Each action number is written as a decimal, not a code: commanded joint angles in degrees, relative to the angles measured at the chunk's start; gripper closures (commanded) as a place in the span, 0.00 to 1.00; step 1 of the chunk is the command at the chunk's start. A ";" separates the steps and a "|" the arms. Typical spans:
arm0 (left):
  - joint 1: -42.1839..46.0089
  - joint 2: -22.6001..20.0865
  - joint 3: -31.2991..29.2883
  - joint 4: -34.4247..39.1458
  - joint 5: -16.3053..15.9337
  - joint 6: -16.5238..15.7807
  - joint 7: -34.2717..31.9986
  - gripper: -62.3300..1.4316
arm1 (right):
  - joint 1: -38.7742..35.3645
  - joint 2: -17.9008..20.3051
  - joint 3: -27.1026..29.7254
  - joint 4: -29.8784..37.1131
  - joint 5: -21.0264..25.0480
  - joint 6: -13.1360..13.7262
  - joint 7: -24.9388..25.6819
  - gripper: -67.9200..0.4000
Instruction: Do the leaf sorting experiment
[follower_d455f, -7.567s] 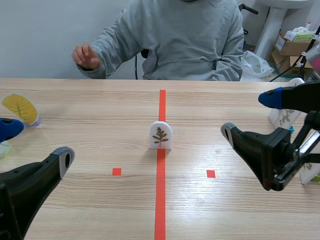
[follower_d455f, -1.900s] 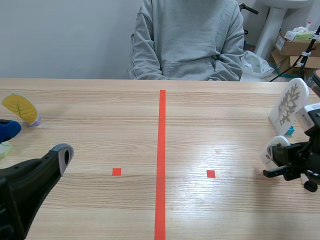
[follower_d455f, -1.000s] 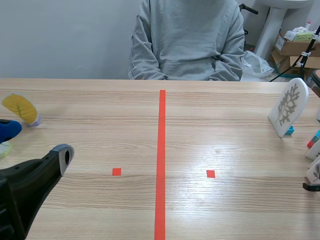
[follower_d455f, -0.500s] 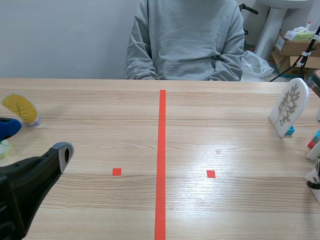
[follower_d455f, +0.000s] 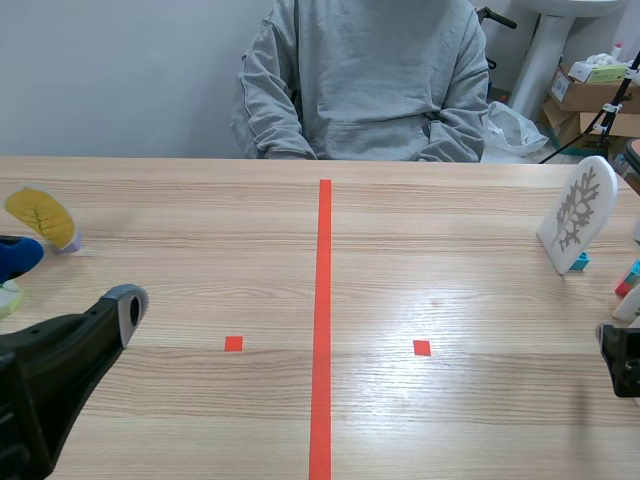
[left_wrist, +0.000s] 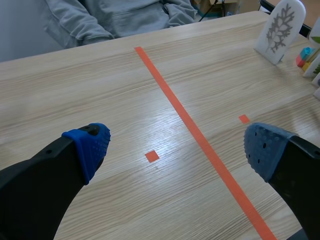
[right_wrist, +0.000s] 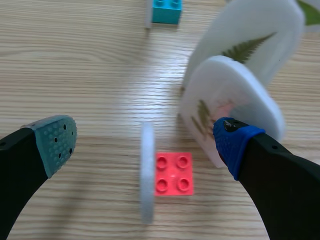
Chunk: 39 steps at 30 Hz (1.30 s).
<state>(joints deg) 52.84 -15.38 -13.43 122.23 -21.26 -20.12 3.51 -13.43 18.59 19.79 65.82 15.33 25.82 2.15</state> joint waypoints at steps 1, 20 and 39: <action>0.31 0.39 -0.15 0.20 -0.42 -0.17 -0.63 0.08 | -1.07 1.25 0.11 0.70 0.76 -0.15 1.60 0.18; 0.31 0.11 -0.17 0.20 -0.37 -0.17 0.48 0.08 | -24.44 2.29 0.20 26.03 0.74 5.44 5.22 0.17; -1.95 0.11 -0.20 0.20 0.07 -0.13 1.09 0.08 | -25.59 3.02 -10.80 47.50 3.80 7.63 -5.44 0.17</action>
<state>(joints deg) 50.65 -15.40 -13.43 122.21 -20.84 -20.14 5.45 -39.55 20.80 8.51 112.62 18.50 33.54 -3.95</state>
